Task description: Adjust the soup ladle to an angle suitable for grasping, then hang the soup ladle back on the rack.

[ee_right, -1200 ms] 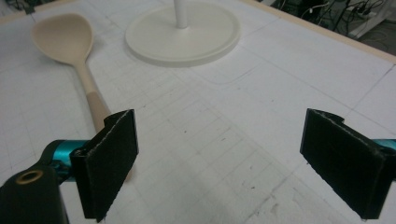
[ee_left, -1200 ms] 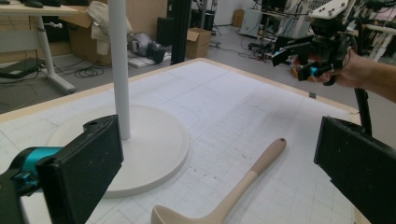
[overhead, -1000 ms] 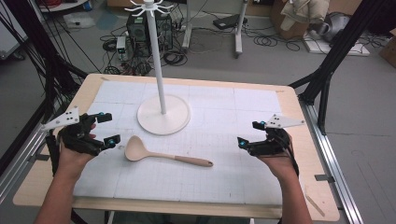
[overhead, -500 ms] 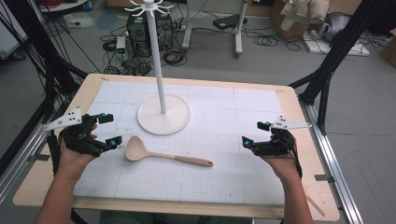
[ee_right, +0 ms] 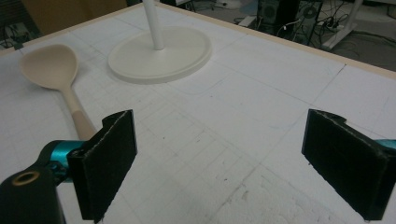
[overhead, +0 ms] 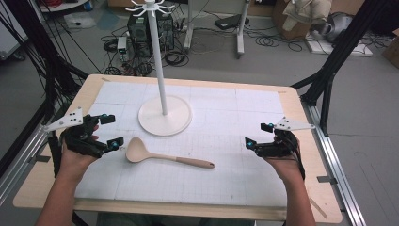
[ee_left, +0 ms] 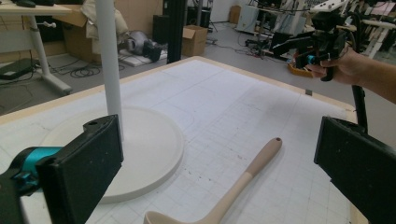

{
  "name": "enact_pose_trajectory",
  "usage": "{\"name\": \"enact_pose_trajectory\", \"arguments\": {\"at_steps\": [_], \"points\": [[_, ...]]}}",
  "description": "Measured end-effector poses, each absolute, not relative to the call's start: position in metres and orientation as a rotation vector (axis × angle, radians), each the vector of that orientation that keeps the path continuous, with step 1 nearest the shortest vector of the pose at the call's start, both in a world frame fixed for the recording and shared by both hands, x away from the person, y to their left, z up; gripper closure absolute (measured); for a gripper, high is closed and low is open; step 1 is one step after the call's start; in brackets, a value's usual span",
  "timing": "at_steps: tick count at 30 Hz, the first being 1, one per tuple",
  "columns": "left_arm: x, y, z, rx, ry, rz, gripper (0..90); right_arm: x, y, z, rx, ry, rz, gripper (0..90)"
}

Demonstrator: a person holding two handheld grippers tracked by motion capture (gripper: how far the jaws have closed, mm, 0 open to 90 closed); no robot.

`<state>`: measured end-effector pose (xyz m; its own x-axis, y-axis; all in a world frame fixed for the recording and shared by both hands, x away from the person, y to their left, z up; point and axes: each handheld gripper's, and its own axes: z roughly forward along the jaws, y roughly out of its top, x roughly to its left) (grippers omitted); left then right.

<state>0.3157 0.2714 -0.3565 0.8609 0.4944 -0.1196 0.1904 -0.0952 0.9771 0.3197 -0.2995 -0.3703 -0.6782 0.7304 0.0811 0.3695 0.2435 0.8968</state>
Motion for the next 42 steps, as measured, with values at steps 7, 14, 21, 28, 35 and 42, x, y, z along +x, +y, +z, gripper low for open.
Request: {"name": "enact_pose_trajectory", "arguments": {"at_steps": [7, 14, 21, 28, 35, 42], "points": [[0.322, 0.257, -0.352, 1.718, 0.507, 0.27, 1.7, 0.316, -0.302, -0.371, 1.025, 2.166, 1.406, 9.4], [0.335, 0.227, -0.353, 1.817, 0.435, 0.243, 1.7, 0.313, -0.303, -0.375, 1.036, 2.173, 1.388, 9.4], [0.346, 0.185, -0.363, 1.94, 0.35, 0.176, 1.7, 0.312, -0.302, -0.376, 1.024, 2.2, 1.371, 9.5], [0.359, 0.151, -0.378, 2.06, 0.32, 0.105, 1.7, 0.315, -0.301, -0.378, 1.029, 2.217, 1.361, 9.5], [0.362, 0.129, -0.39, 2.145, 0.306, 0.08, 1.7, 0.317, -0.298, -0.379, 1.021, 2.23, 1.347, 9.4], [0.363, 0.105, -0.405, 2.29, 0.256, 0.09, 1.7, 0.319, -0.295, -0.381, 1.015, 2.24, 1.34, 9.4]]}}
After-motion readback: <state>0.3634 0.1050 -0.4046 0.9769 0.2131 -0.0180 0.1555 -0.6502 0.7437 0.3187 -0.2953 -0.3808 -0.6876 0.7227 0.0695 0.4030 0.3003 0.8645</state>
